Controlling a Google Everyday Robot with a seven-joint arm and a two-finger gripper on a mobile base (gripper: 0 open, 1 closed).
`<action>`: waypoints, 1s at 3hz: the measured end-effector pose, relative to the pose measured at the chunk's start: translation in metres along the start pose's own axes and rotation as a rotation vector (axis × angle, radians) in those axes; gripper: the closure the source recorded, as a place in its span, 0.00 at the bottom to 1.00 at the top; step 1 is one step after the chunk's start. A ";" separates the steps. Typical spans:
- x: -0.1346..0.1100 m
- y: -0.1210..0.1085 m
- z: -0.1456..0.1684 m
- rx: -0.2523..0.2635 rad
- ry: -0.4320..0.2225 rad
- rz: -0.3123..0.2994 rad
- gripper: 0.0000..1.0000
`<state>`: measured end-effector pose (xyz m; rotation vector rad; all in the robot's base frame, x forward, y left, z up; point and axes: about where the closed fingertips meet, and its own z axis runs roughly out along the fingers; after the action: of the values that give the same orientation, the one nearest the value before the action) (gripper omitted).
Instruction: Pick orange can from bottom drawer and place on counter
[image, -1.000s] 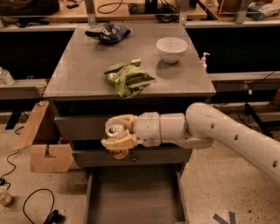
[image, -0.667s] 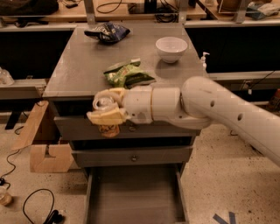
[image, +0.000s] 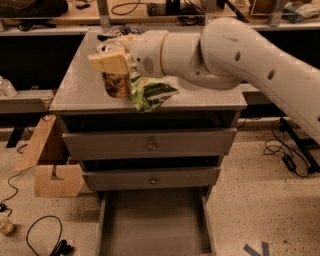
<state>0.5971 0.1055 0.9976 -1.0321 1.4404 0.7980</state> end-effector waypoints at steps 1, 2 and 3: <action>-0.022 -0.068 0.021 0.103 -0.023 0.046 1.00; -0.009 -0.132 0.049 0.202 -0.044 0.100 1.00; -0.013 -0.134 0.064 0.192 -0.035 0.094 1.00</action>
Offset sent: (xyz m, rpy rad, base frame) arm 0.2195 -0.0184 -0.0030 0.1353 0.0752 -0.3414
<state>0.7455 0.1140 1.0127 -0.8062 1.5124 0.7257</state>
